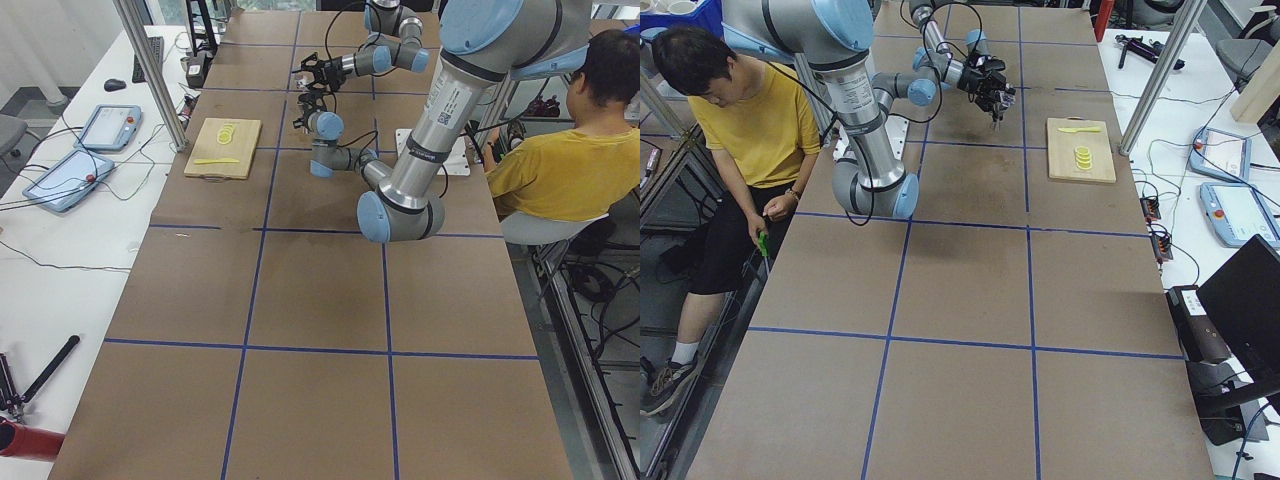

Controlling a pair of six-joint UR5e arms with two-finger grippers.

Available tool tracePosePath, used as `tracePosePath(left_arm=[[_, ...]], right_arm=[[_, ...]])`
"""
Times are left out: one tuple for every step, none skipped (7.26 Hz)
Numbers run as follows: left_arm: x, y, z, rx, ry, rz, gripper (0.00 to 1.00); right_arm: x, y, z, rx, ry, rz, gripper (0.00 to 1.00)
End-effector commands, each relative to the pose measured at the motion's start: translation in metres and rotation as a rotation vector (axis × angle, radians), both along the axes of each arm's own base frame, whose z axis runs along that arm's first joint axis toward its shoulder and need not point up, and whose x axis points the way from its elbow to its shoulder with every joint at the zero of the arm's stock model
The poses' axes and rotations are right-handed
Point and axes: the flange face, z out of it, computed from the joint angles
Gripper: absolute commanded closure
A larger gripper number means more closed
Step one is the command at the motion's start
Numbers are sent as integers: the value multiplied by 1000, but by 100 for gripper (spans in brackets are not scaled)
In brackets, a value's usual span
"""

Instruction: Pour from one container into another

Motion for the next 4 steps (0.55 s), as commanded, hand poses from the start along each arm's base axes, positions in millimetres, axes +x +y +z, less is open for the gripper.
tracePosePath(left_arm=[[0, 0, 0, 0, 1, 0, 100], [0, 0, 0, 0, 1, 0, 100], [0, 0, 0, 0, 1, 0, 100], [0, 0, -1, 1, 2, 0, 100]], right_arm=[[-1, 0, 1, 7, 42, -2, 100], [-1, 0, -1, 8, 54, 0, 100], [-1, 0, -6, 11, 58, 3, 100], [-2, -1, -8, 7, 72, 3, 100]])
